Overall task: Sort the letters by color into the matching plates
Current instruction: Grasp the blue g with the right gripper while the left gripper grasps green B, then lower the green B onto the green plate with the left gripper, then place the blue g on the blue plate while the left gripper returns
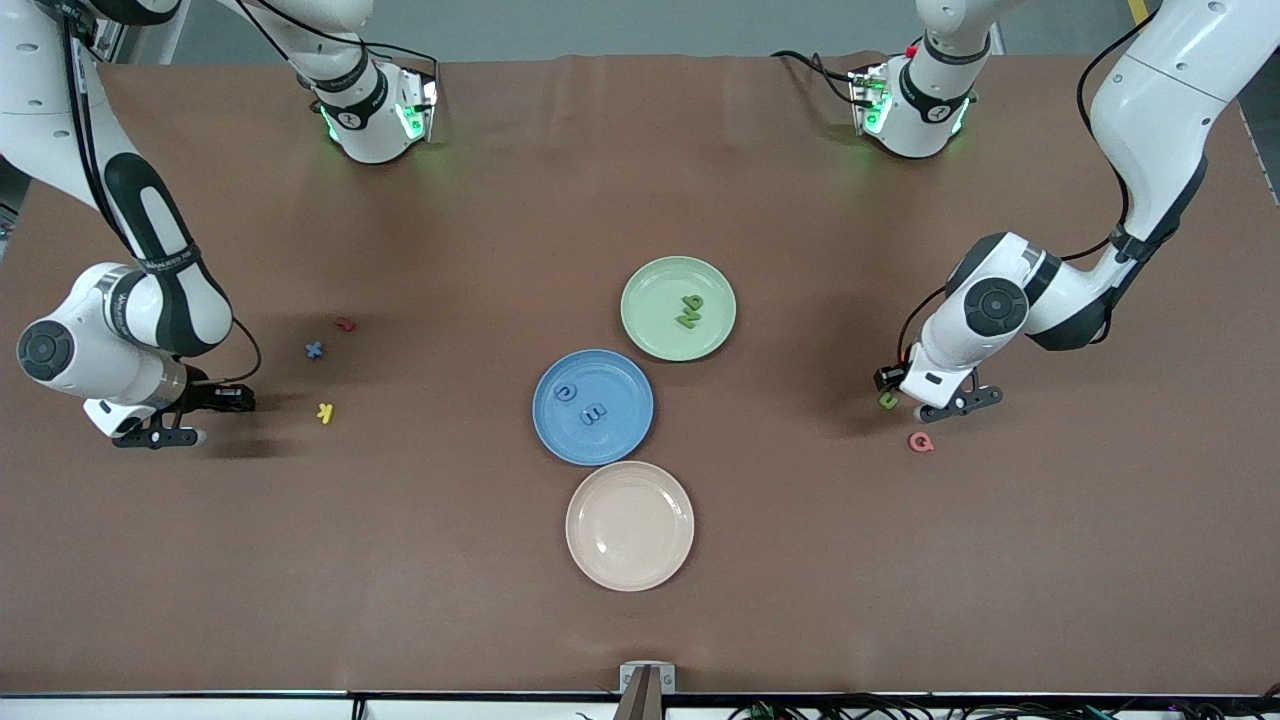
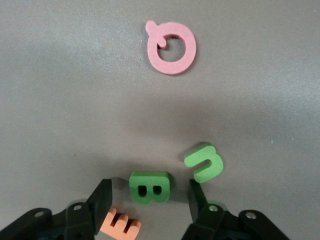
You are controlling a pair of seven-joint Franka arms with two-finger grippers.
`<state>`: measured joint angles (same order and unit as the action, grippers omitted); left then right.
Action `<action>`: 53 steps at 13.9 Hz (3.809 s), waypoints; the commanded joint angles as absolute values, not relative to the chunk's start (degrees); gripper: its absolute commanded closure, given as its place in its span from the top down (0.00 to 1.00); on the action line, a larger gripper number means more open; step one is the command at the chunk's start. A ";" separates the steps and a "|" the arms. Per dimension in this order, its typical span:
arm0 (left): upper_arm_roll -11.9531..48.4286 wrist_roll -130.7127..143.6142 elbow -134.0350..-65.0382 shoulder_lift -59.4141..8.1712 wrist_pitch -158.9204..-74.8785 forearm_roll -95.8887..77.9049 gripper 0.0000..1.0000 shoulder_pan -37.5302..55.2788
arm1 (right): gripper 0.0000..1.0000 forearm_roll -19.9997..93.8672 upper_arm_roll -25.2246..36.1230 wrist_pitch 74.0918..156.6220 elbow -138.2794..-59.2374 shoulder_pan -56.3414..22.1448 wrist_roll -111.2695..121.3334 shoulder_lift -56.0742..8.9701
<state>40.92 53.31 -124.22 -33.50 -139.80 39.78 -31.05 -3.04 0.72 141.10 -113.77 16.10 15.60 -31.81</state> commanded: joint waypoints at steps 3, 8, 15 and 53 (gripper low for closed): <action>41.22 52.91 -123.66 -35.24 -140.10 41.31 0.66 -31.82 | 0.18 -2.90 -0.26 141.50 -114.08 16.96 16.17 -31.91; 41.22 52.65 -123.49 -35.33 -140.10 41.31 0.53 -31.73 | 0.21 -2.90 -0.35 141.06 -113.99 16.61 15.91 -31.29; 41.83 53.61 -123.49 -32.53 -139.92 41.22 0.01 -31.73 | 0.55 -2.90 -0.26 140.19 -113.82 17.14 16.52 -31.20; 46.23 102.07 -107.60 -36.04 -128.27 41.13 1.00 -0.43 | 0.12 -3.08 -0.18 122.81 -109.88 9.69 14.19 -19.87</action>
